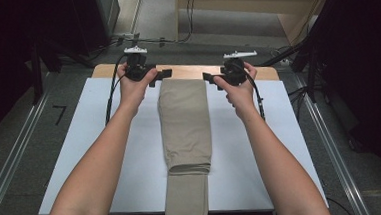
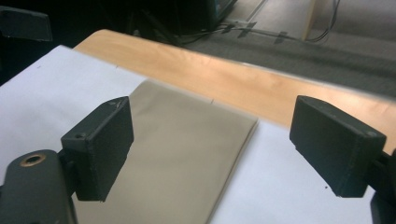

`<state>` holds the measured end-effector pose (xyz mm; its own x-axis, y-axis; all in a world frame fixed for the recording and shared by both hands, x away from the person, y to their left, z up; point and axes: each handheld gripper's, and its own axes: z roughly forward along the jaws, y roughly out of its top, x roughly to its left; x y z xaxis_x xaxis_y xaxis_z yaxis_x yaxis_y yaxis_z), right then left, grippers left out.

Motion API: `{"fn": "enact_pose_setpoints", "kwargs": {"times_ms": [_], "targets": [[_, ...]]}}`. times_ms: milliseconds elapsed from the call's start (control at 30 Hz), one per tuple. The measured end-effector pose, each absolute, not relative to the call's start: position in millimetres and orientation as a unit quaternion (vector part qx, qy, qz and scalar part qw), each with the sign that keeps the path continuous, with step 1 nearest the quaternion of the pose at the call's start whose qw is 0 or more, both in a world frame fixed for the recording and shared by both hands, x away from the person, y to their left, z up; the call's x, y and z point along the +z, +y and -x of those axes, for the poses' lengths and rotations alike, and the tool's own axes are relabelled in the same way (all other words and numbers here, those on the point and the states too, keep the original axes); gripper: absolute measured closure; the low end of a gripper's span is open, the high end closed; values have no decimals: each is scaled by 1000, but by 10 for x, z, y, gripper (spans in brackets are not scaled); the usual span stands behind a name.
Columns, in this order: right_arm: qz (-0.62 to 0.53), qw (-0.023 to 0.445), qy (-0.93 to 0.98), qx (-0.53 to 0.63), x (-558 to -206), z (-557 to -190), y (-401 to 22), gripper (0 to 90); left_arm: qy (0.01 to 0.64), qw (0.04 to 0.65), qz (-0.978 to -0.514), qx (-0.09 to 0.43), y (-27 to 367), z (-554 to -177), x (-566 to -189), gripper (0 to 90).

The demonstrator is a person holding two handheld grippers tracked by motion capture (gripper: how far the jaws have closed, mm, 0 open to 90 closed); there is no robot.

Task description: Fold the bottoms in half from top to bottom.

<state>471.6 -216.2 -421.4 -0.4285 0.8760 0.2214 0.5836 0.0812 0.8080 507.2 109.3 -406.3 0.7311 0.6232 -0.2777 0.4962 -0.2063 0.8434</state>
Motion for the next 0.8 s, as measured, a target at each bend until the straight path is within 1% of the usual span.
{"fn": "enact_pose_setpoints", "kwargs": {"times_ms": [100,133,233,367,400,467,533,600,700,800], "targets": [[-505,156,722,447,-4354,-4502,-2187,115,338,521,-782,50,1121,-4812,-4131,132],[-502,155,724,447,-4397,-4398,-2189,78,329,525,-784,43,1126,-4721,-4153,130],[-486,155,735,447,-4475,-4159,-2185,12,307,531,-789,28,1137,-4450,-4218,128],[-464,142,745,459,-4523,-3806,-2167,0,279,525,-804,20,1153,-4061,-4353,112],[-456,137,747,464,-4533,-3690,-2154,0,277,523,-806,17,1159,-4003,-4381,110],[-442,131,752,471,-4557,-3501,-2122,0,275,528,-803,5,1184,-3833,-4467,77],[-430,126,757,476,-4585,-3342,-2086,0,271,526,-806,-4,1190,-3705,-4533,71],[-417,121,763,479,-4632,-3177,-2042,0,265,518,-813,-9,1176,-3529,-4610,9],[-403,114,773,477,-4727,-2948,-1972,0,253,511,-821,-22,1155,-3300,-4709,0],[-389,96,784,475,-4831,-2741,-1913,0,242,502,-830,-28,1144,-3108,-4797,0]]}}
